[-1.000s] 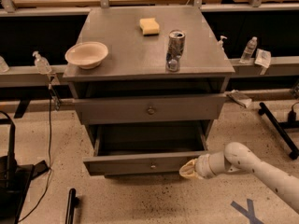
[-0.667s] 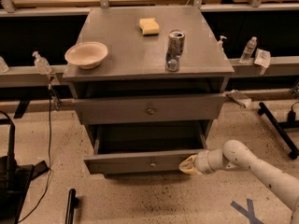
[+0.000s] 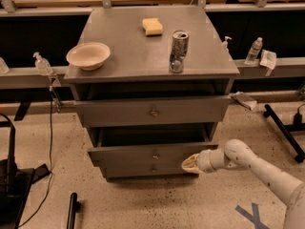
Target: Close middle drawer
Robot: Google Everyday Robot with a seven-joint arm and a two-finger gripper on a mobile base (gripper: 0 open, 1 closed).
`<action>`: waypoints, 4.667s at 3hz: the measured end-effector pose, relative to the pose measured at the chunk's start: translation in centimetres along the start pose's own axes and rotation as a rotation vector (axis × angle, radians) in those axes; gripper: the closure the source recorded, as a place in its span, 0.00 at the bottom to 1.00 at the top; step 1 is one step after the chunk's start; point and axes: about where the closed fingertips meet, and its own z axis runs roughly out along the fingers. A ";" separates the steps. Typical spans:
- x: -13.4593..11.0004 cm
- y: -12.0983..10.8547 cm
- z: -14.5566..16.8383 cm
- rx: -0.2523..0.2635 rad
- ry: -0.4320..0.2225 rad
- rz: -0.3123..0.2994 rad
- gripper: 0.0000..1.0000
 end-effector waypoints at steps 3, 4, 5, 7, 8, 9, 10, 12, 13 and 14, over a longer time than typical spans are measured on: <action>-0.7 -3.4 2.5 0.013 -0.008 -0.037 1.00; -1.0 -4.5 2.5 0.013 -0.025 -0.046 1.00; -0.6 -4.2 1.4 0.019 -0.054 -0.052 1.00; -0.2 -0.8 -3.7 0.027 -0.074 -0.062 1.00; -0.4 0.2 -6.1 0.018 -0.073 -0.041 1.00; 0.2 0.4 -5.9 0.008 -0.022 -0.023 1.00; 1.0 -2.0 -3.9 0.054 0.039 -0.036 1.00; 1.0 -5.9 -0.7 0.120 0.098 -0.059 1.00; 0.7 -7.4 0.6 0.143 0.106 -0.056 1.00; 0.7 -7.4 0.6 0.143 0.106 -0.056 1.00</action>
Offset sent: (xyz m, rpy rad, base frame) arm 0.0577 0.0057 -0.0002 -0.0570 -0.0854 -0.0046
